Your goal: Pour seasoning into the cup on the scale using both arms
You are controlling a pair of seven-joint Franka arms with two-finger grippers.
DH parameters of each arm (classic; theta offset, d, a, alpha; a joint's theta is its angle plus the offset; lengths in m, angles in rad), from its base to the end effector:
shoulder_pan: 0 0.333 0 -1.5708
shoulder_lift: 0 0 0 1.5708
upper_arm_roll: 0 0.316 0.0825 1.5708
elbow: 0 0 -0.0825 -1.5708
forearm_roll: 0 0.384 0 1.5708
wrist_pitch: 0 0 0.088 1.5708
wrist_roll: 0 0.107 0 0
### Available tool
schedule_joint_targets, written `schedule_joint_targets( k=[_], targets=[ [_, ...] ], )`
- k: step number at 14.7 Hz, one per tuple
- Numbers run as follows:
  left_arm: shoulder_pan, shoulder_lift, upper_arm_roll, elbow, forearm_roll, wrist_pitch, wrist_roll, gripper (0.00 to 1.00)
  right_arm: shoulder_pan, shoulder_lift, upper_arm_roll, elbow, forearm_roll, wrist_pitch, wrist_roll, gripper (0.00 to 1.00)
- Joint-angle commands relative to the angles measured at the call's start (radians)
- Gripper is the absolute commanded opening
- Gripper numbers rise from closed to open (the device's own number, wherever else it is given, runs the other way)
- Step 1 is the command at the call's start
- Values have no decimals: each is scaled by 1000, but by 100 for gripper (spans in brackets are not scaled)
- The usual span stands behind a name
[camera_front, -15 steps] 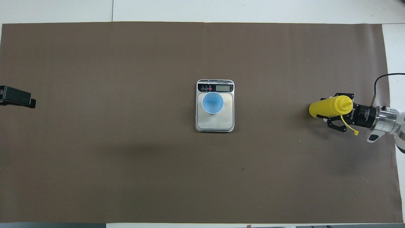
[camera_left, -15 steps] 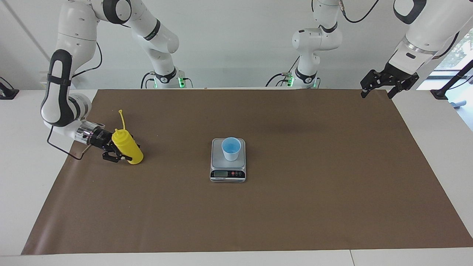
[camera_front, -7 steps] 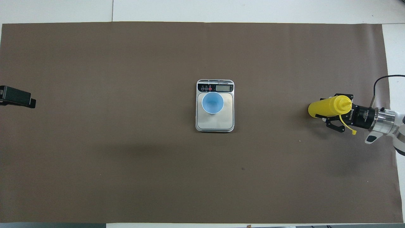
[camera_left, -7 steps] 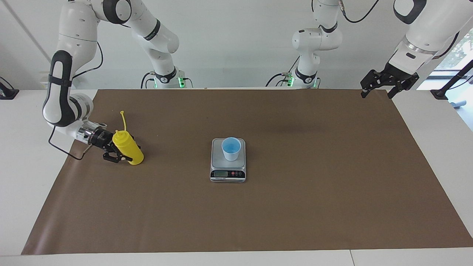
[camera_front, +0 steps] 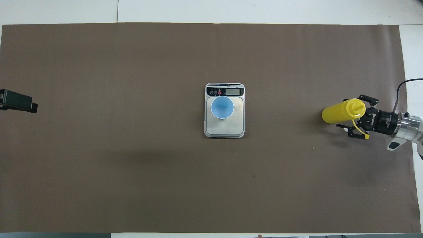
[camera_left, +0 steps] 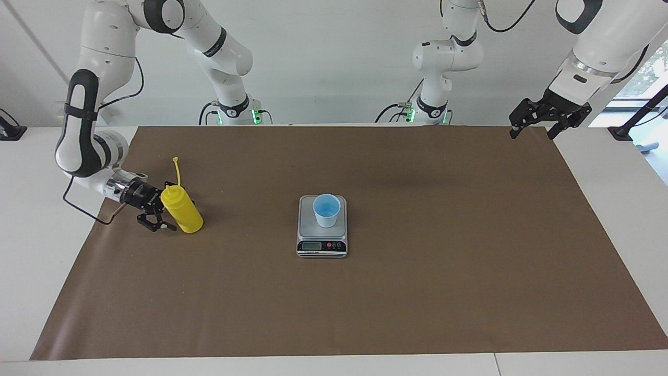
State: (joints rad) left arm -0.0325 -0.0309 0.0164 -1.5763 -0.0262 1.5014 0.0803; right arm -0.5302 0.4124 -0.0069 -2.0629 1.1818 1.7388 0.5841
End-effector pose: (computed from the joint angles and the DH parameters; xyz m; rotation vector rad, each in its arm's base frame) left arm 0.5376 -0.0115 0.6329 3.1091 -0.1519 -0.0671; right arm 0.5087 -0.2051 0.2348 -1.2381 1.6012 0.7590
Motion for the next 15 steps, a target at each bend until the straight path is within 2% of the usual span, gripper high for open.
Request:
schedule_joint_targets(
  k=[1, 4, 6, 7, 9, 12, 14, 15],
  targets=[
    [9, -15, -1, -14, -12, -9, 12, 100, -48, 11, 8, 139, -150, -100, -6, 100],
    [9, -15, -1, -14, -12, -9, 12, 100, -99, 55, 8, 344, -284, -241, -4, 100],
    [9, -15, -1, -14, -11, -9, 12, 100, -97, 54, 8, 487, -375, -330, 0, 100],
    [9, -15, -1, -14, -11, -9, 12, 100, -93, 45, 8, 519, -389, -355, 17, 100],
    [9, -15, -1, -14, -12, -9, 12, 100, -67, -22, 19, 526, -427, -357, 97, 100],
    [9, -15, -1, -14, -11, -9, 12, 100, 88, -127, 19, 552, -546, -348, 190, 100],
    [9, -15, -1, -14, -11, -9, 12, 100, 137, -142, 19, 582, -620, -352, 177, 100],
    [9, -15, -1, -14, -11, -9, 12, 100, 134, -142, 19, 584, -613, -351, 165, 100]
  ],
)
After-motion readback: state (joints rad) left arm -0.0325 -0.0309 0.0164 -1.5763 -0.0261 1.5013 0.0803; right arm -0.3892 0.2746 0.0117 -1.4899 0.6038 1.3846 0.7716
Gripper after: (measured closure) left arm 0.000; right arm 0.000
